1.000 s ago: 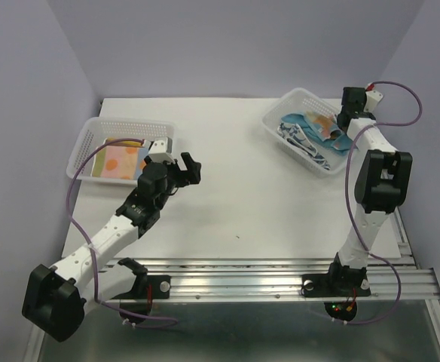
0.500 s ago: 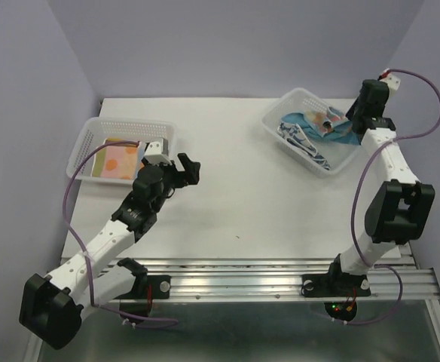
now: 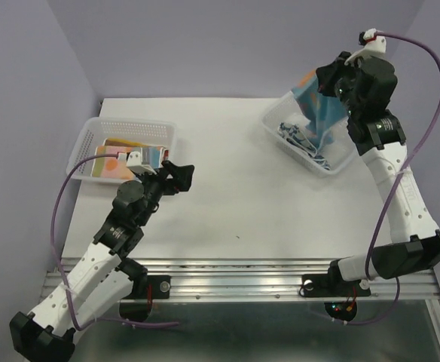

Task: Fold and stack the towels
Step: Grab crumpled towel, then move the towel to the center of the board

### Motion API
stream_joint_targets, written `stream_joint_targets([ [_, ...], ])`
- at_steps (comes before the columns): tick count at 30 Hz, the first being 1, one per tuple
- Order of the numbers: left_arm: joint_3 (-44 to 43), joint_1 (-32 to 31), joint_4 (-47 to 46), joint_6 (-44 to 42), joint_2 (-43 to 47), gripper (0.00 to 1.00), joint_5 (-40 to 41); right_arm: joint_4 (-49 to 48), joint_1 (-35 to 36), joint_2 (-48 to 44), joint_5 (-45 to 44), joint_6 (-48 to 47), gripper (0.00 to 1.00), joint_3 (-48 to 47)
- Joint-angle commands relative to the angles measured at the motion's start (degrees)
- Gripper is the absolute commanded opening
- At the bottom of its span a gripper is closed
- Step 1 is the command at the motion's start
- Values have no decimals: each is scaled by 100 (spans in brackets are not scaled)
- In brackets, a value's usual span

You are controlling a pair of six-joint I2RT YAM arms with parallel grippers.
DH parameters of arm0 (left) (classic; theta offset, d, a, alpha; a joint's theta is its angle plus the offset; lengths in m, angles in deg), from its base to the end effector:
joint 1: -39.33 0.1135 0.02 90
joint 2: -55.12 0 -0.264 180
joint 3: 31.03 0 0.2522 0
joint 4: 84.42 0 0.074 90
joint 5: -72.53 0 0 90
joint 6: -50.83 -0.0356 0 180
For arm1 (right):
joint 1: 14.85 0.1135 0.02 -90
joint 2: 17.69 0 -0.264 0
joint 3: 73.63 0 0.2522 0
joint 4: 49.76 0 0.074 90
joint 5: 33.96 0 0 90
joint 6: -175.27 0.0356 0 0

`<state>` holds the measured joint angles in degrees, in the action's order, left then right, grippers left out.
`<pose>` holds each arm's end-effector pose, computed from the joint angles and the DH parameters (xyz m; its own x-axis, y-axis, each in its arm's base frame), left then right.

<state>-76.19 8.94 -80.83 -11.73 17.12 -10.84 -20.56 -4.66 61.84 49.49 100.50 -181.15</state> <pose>0.1499 -0.0831 0.3143 -0.1381 -0.4497 -0.8825 0.3825 0.7977 -0.4663 0.3000 0.0498 0.4892 -0.0367 0.2586 -0.9653 -0.0558 0.9639 0.2603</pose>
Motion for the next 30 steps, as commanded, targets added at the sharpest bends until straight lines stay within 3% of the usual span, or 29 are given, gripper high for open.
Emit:
stream_joint_targets([
  [1,55,-28,199,270,328,99,101,29,263,150,1189,-11,1,-1387],
  [5,2,-28,533,455,556,99,338,292,658,660,1928,42,1,-2225],
  [16,-121,-19,1130,788,732,99,944,495,1476,1671,1921,-274,1,-3220],
  [17,-121,-28,1166,833,724,99,997,495,1668,1628,1833,-283,1,-3019],
  [21,-121,-28,1439,1123,706,99,1322,-146,2415,715,691,-362,1,-816],
  [24,-130,-28,1614,1325,724,99,1428,-629,3057,232,-168,74,1,1065],
  [26,-95,-19,1633,1378,741,99,1455,-840,3547,116,-364,409,1,2248],
  [30,-68,-19,1641,1501,706,99,1516,-1201,4647,413,-339,991,1,3337],
])
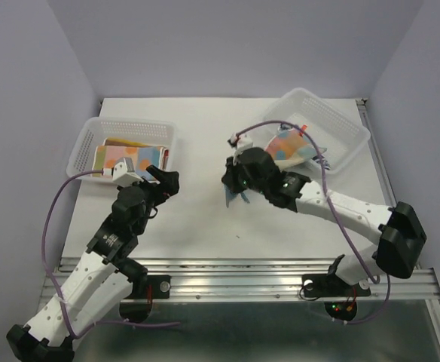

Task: Fold and stack the towels
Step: Move the towel to the center of the board

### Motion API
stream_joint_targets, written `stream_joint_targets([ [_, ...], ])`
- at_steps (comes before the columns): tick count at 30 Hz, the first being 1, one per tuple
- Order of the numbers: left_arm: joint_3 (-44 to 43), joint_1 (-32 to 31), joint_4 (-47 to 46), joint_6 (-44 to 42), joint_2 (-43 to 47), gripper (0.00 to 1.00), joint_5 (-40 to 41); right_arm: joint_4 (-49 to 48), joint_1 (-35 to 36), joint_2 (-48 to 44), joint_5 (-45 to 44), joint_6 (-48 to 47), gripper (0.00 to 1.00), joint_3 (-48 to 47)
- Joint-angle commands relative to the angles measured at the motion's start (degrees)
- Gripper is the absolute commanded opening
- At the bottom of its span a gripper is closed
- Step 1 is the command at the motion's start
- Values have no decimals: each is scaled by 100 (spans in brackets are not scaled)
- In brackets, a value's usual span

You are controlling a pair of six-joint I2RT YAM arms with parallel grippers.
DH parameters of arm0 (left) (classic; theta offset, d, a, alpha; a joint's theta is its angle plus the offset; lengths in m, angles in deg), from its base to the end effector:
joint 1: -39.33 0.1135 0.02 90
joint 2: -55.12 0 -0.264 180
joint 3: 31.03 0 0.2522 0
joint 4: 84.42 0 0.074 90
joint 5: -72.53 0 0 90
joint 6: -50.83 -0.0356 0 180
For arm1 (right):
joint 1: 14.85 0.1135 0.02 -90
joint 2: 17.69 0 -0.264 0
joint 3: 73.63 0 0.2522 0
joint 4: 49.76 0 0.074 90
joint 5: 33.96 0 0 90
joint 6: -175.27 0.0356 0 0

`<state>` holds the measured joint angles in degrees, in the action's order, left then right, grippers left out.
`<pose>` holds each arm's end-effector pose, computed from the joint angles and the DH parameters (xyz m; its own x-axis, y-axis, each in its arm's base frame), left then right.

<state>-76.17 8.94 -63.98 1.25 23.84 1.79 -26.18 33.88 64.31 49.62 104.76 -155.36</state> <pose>0.1320 -0.0638 0.2987 -0.2016 -0.5913 -0.7808 0.0843 0.7837 -0.6153 0.2243 0.2495 0.3295 -0.4781 -0.0422 -0.8773 -0.5515 0.7918 0.2625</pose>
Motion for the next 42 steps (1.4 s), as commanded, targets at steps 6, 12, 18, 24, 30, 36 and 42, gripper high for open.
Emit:
stream_joint_targets([
  [6,-53,-19,36,247,17,99,323,-463,1938,871,140,670,1,600],
  [12,-35,-19,97,282,105,99,420,-930,1956,405,176,680,1,776],
  [18,0,-19,106,291,149,99,464,-1098,1956,80,364,381,1,618],
  [24,26,-19,71,326,0,99,289,-446,1912,-34,-1082,407,1,494],
  [30,167,-19,-26,405,-158,99,-2,-1017,1912,202,155,433,7,1205],
  [36,219,-19,9,483,-273,99,-204,-2061,1903,1124,195,548,6,1022],
  [42,237,-19,254,589,-62,99,-108,-2285,1649,1328,158,670,42,715],
])
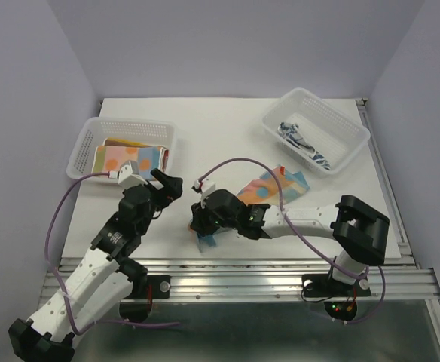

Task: Fold and stack the towels
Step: Move the towel to the center of the board, then flatten out the crumpled towel

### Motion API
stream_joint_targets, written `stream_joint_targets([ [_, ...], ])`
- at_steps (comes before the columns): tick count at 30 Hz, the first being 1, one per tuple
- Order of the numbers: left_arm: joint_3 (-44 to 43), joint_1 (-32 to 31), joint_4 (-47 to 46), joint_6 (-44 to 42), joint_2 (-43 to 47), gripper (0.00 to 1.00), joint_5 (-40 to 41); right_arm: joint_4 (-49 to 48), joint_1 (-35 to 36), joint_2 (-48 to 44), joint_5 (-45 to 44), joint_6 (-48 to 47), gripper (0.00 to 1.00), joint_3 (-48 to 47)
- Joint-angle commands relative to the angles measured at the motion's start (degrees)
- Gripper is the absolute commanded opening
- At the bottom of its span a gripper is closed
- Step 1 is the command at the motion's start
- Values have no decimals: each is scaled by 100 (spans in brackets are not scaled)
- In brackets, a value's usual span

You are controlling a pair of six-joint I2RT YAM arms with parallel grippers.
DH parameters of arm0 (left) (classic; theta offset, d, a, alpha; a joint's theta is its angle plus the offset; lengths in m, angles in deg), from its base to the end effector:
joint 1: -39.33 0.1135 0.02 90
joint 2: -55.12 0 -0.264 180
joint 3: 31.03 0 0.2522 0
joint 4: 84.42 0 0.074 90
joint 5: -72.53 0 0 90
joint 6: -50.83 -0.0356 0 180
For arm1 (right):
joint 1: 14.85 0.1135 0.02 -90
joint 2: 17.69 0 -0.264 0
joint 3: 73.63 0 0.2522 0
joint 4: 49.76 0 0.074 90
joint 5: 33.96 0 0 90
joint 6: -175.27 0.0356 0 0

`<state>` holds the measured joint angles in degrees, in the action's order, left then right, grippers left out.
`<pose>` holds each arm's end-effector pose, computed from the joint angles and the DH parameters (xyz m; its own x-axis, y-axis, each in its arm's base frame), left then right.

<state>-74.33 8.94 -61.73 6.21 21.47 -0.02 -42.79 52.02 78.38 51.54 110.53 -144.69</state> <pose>0.1383 -0.0687 0.2777 -0.3008 -0.6107 -0.7324 0.0234 0.7631 -0.6459 0.1477 0.3386 0.2114 -0.5682 -0.2473 -0.7849 -0.7167 0.6173 0.3244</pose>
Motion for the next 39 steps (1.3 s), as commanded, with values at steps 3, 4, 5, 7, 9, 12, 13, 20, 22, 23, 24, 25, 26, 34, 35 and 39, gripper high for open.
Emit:
stream_joint_targets([
  [3,45,-19,144,146,227,99,127,-132,-174,-194,53,-38,59,-204],
  [4,62,-19,188,172,236,99,127,-17,-174,-255,323,-230,67,-133],
  [5,88,-19,197,172,253,99,83,245,-166,-421,439,-301,71,-72],
  [7,159,-19,214,190,227,99,30,327,-166,-632,1221,-442,79,270],
  [9,229,-19,197,225,184,99,-66,275,-157,-843,1450,-434,81,534],
  [12,308,-19,197,260,96,99,-163,362,-139,-1195,1276,-311,80,965],
  [13,326,-19,197,269,87,99,-181,414,-139,-1196,1206,-293,79,1010],
  [20,449,-19,197,304,69,99,-172,959,554,-582,494,-539,75,572],
  [22,440,-19,197,304,86,99,-181,977,564,-450,109,-443,73,474],
  [23,440,-19,206,304,78,99,-181,995,573,-336,37,-434,71,430],
  [24,440,-19,214,304,86,99,-181,1004,573,-283,-16,-416,70,378],
  [25,440,-19,223,304,95,99,-190,1021,573,-230,-34,-407,68,351],
  [26,449,-19,215,304,95,99,-190,1013,590,-107,-26,-407,66,325],
  [34,502,-28,223,348,104,99,-216,495,608,26,-491,-153,46,395],
  [35,502,-19,223,348,95,99,-225,459,608,17,-500,-161,39,412],
  [39,502,-19,232,348,95,99,-242,398,608,-141,-658,-83,2,526],
])
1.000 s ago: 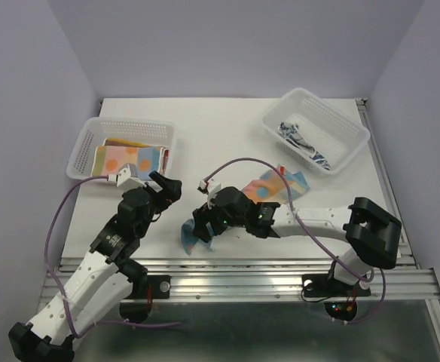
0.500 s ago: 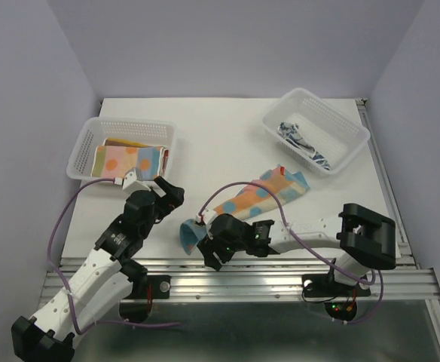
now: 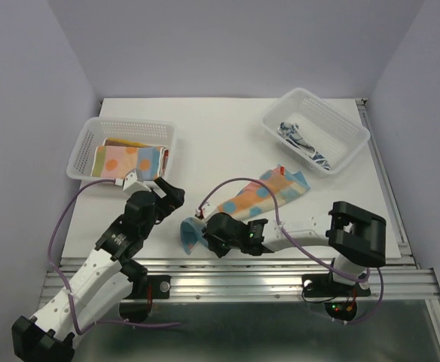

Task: Fold and stack the towels
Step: Flatten out the crumpled towel

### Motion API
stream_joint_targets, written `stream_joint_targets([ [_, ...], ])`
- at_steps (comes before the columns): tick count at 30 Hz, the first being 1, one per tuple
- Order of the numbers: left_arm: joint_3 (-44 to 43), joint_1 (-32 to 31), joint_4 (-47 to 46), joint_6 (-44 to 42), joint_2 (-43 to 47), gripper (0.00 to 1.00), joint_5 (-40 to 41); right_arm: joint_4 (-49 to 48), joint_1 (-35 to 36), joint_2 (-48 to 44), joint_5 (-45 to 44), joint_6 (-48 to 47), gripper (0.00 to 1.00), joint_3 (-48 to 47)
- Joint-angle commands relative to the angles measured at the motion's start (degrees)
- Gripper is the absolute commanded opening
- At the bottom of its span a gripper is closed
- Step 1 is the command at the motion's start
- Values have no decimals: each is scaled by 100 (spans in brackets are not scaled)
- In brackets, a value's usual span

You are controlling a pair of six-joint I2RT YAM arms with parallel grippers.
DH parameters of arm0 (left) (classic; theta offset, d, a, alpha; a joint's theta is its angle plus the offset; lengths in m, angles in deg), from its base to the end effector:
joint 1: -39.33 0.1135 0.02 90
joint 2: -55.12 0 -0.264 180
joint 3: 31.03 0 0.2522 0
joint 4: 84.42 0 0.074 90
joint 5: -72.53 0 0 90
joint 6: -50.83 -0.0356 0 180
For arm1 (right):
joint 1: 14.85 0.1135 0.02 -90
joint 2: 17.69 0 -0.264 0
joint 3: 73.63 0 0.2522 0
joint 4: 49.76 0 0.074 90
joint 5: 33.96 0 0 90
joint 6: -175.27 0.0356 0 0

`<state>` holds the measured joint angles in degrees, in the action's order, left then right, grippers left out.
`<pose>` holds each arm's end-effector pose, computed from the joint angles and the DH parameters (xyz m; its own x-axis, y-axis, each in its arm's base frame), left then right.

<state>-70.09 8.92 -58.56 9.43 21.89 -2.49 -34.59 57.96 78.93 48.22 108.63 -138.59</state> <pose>0.1357 -0.0690 0.2467 -0.4050 -0.6025 -0.6877 -0.0367 0.7623 -0.6462 0.1051 0.3232 0.1637 -0.5622 -0.4883 -0.6674 -0.7581 0.6267 0.1802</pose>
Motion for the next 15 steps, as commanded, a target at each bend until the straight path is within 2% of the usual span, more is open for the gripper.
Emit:
stream_joint_targets([
  [1,78,-17,-76,27,45,99,-13,-414,22,-266,-430,186,1,-48],
  [7,78,-26,-233,-52,10,99,-223,289,-241,-618,-1222,450,1,-118],
  [10,78,-26,-444,-166,-104,99,-477,439,-898,-776,-1170,521,1,-110],
  [15,130,-26,-919,-342,-464,99,-996,536,-1594,-934,-1266,460,1,-303],
])
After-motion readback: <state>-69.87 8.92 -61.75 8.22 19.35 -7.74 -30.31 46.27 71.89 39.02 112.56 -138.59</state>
